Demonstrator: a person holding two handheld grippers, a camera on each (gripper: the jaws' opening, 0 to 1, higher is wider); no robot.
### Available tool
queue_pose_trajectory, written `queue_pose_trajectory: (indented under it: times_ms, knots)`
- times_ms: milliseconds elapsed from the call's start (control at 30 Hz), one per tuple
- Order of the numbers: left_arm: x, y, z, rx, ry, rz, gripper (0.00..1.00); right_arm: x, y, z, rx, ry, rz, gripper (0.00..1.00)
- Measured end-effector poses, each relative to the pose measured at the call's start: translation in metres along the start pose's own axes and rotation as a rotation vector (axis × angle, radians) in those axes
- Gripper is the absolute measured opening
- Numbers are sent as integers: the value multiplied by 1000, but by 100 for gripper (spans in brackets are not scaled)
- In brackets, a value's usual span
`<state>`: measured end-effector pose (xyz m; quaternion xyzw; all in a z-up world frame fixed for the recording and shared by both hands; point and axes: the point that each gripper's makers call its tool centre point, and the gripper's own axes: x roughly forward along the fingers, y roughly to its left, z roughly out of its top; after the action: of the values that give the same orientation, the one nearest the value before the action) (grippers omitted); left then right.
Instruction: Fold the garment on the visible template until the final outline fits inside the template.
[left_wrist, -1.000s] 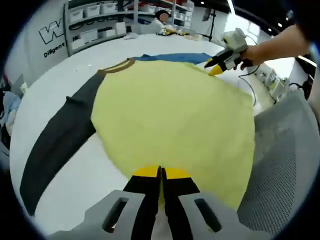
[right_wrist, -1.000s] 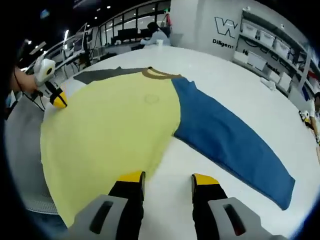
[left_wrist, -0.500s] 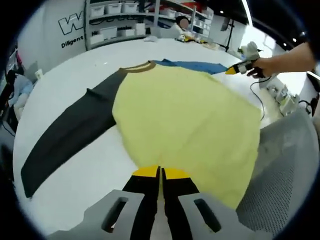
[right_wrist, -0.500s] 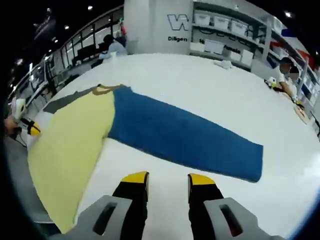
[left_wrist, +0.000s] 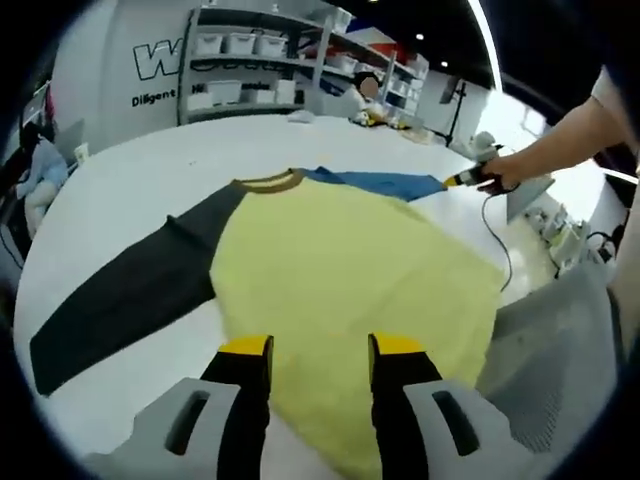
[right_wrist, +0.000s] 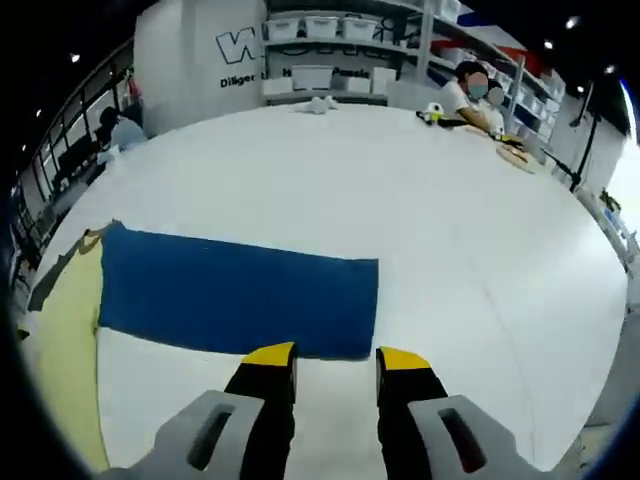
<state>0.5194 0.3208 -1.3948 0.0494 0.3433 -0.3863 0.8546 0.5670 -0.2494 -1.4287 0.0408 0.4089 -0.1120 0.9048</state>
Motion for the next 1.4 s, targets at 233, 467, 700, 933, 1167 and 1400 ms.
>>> queue_pose_trajectory:
  times_ms: [233, 467, 700, 933, 1167, 1400]
  knots:
    - [3, -8, 5, 18, -10, -23, 52, 4, 2, -3, 53, 15, -25, 24]
    - [1, -6, 8, 36, -15, -15, 63, 4, -9, -3, 46, 16, -58, 9]
    - [-3, -1, 6, 11, -9, 8, 60, 5, 0, 1, -26, 23, -35, 0]
    - [-2, -4, 8, 14, -14, 7, 63, -17, -5, 22, -22, -64, -72, 0]
    - [-1, -11, 13, 17, -35, -11, 63, -35, 8, 60, -52, -180, -73, 0]
    - [-6, -13, 17, 9, -71, -12, 64, -66, 76, 124, -189, -349, 12, 0]
